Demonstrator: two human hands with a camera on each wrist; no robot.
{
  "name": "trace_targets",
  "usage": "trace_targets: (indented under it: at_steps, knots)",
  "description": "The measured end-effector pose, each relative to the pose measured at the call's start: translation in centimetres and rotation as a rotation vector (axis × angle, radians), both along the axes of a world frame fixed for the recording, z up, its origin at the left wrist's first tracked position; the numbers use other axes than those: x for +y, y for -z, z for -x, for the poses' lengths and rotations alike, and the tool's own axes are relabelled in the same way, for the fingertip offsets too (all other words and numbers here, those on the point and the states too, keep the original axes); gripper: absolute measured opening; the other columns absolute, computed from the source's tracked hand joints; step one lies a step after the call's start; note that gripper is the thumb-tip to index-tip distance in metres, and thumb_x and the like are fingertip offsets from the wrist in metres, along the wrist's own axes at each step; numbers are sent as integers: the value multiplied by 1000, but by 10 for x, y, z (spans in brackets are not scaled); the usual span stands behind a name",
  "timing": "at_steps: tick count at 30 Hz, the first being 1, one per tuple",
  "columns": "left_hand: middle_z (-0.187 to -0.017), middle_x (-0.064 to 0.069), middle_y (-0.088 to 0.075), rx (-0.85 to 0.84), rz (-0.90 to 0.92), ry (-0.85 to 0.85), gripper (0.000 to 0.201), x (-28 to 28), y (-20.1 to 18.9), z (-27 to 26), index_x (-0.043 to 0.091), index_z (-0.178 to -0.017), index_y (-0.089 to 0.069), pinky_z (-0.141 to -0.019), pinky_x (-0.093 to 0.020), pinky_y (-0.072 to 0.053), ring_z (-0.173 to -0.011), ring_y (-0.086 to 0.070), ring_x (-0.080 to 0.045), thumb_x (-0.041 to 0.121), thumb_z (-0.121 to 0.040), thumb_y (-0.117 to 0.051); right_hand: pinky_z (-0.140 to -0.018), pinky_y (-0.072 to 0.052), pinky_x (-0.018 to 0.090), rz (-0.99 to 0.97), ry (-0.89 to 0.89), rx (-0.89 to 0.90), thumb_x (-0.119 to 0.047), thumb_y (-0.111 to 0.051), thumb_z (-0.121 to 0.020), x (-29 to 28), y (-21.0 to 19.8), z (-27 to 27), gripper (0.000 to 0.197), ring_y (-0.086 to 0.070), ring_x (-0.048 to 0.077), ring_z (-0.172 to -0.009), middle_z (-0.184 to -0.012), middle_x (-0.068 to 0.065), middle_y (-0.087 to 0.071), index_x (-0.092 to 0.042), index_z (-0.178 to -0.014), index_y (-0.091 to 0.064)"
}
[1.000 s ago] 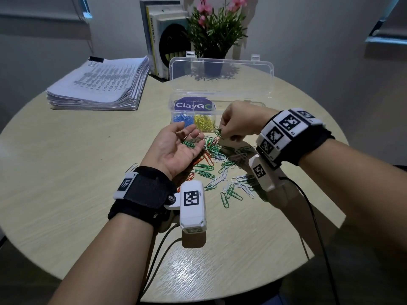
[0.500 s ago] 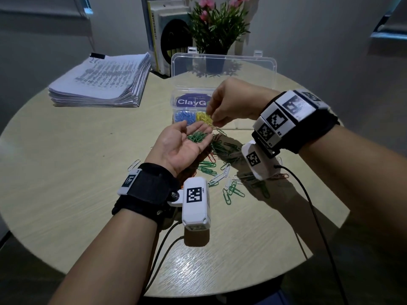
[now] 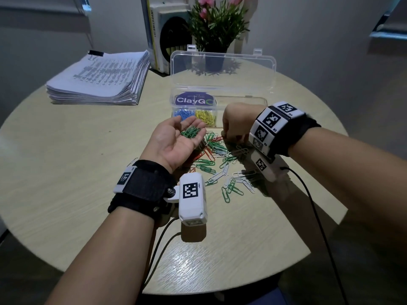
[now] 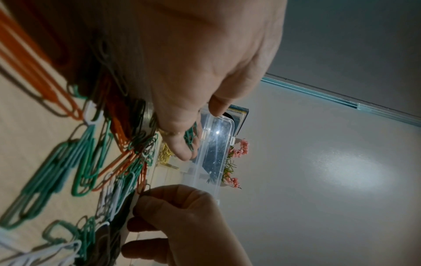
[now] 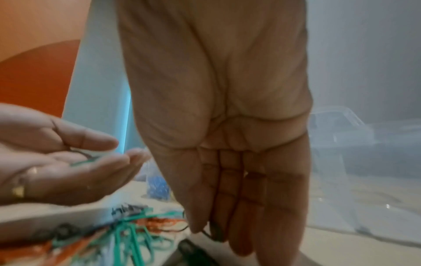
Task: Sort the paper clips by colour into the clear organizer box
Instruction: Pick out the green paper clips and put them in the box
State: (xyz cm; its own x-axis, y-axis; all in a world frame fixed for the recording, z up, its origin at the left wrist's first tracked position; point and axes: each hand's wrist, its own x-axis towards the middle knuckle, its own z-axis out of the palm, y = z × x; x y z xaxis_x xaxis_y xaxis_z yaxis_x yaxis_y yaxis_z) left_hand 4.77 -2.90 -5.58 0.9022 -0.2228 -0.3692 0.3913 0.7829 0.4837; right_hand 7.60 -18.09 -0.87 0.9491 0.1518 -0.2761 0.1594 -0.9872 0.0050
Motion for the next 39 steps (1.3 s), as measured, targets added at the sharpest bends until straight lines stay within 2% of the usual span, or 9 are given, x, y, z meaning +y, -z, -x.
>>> trace_targets:
  at_steps: [2,3,5,8,16,21,26,34,39]
  knots:
    - [-95,-21,-57,-5,-9,4,31,0,0,0,-9,-103,-54,-91,-40,-46,-93,-59,-30,15,-101,-35,-62,-52,29,-5,7,23,-17,-67,-86,-1,-2,1,25,-64,24,-79,-105,16,-71,-1,-105,-71]
    - [-95,-21,-57,-7,-9,3,32,0,0,-1,-9,-103,-54,-92,-40,-46,-93,-59,-30,15,-101,-35,-71,-58,32,-24,8,42,-16,-67,-86,-1,-5,3,25,-68,26,-86,-104,16,-71,-1,-105,-71]
    - [-96,-21,-57,-8,-7,-1,31,1,1,-1,-9,-104,-54,-94,-41,-45,-95,-58,-30,15,-101,-35,-85,-57,41,-63,-9,77,-15,-68,-85,3,-7,6,25,-69,28,-95,-103,15,-72,-1,-106,-71]
    - [-100,-22,-57,-16,-12,5,31,0,1,1,-10,-106,-54,-96,-41,-45,-100,-57,-32,15,-100,-35,-87,-56,44,-27,-47,108,-15,-67,-85,10,-8,9,26,-69,29,-97,-104,17,-71,1,-106,-70]
    - [-98,-22,-58,-10,-3,-4,31,0,-1,3,-10,-102,-53,-96,-42,-44,-97,-58,-32,15,-101,-36,-86,-56,36,20,-61,125,-16,-64,-89,18,-10,16,27,-68,25,-90,-102,11,-69,1,-110,-65]
    - [-99,-22,-58,-14,-13,3,32,0,-2,2,-10,-102,-54,-97,-41,-44,-97,-58,-31,16,-101,-35,-61,-49,25,47,-94,60,-33,-71,-84,22,-7,16,38,-58,18,-73,-96,9,-69,-3,-107,-68]
    - [-98,-22,-58,-12,-17,1,32,0,-2,3,-10,-100,-54,-96,-41,-43,-96,-58,-32,16,-101,-35,-72,-52,29,70,-106,91,-28,-73,-81,24,-2,8,35,-61,18,-79,-103,7,-71,-8,-109,-69]
    - [-98,-22,-57,-7,-23,-2,33,1,-3,2,-10,-98,-54,-94,-41,-43,-94,-57,-32,17,-101,-35,-85,-56,38,-34,-45,81,-20,-70,-85,15,-2,4,30,-68,26,-95,-105,12,-71,-3,-110,-68]
    - [-97,-22,-57,-2,-19,-1,33,1,-2,1,-10,-99,-54,-94,-41,-43,-95,-57,-33,17,-101,-36,-64,-44,26,44,-80,6,-33,-71,-82,20,1,2,38,-56,20,-78,-99,9,-69,-3,-106,-68]
